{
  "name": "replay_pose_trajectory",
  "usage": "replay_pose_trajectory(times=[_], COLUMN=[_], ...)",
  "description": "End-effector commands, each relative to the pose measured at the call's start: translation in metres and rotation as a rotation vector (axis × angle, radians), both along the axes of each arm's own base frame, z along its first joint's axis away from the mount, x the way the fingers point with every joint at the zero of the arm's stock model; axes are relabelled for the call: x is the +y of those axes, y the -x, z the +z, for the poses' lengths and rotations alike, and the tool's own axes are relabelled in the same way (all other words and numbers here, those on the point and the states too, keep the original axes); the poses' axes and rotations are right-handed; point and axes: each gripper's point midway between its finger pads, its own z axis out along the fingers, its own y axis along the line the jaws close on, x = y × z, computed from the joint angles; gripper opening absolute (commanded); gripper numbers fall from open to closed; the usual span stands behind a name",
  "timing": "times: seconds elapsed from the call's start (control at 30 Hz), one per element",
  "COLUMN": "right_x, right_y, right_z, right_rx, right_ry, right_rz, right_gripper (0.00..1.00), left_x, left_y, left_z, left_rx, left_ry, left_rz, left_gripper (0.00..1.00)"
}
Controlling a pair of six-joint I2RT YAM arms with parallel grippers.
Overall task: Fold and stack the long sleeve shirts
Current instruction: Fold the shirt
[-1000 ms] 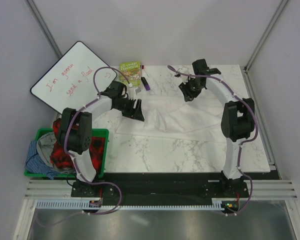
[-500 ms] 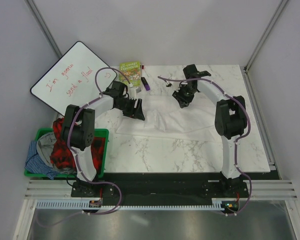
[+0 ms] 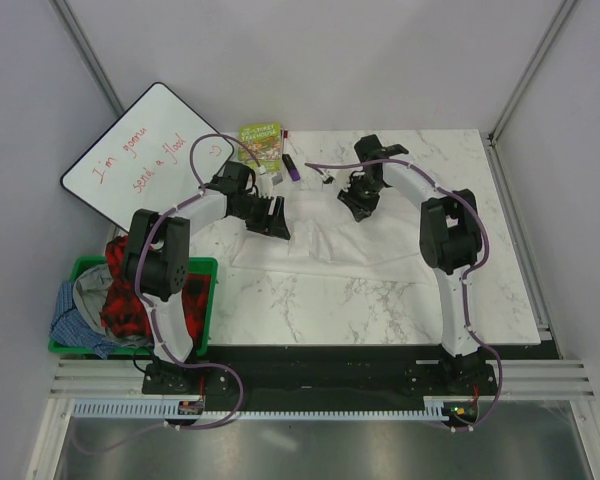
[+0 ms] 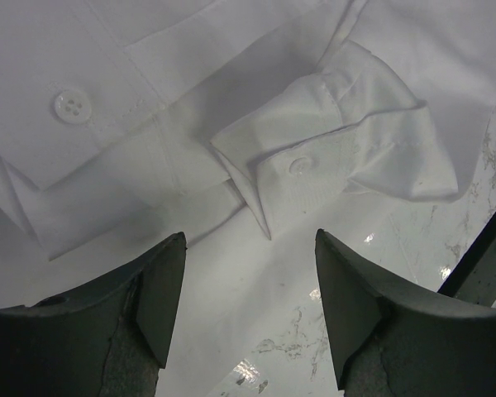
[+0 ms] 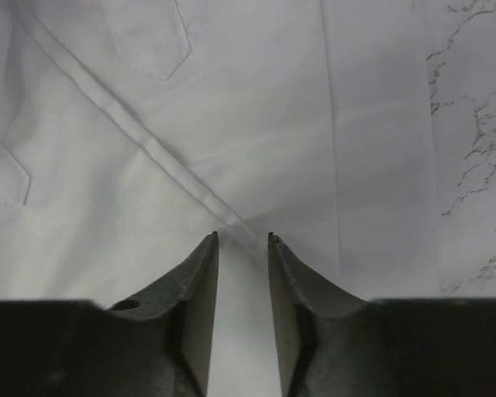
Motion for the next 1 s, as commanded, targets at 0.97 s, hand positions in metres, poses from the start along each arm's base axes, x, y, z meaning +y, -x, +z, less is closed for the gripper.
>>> replay_pose_trajectory(times=[0.97], right_x=[-0.022], right_y=[-0.032], right_z=[0.05], right_rx=[-0.117], right_ry=[-0.028], right_rz=[-0.031], right_gripper=[0.0], left_x=[-0.014], left_y=[0.013], left_z=[0.0], left_rx=[0.01], left_ry=[0.058], left_rz=[-0.016], left_gripper=[0.69])
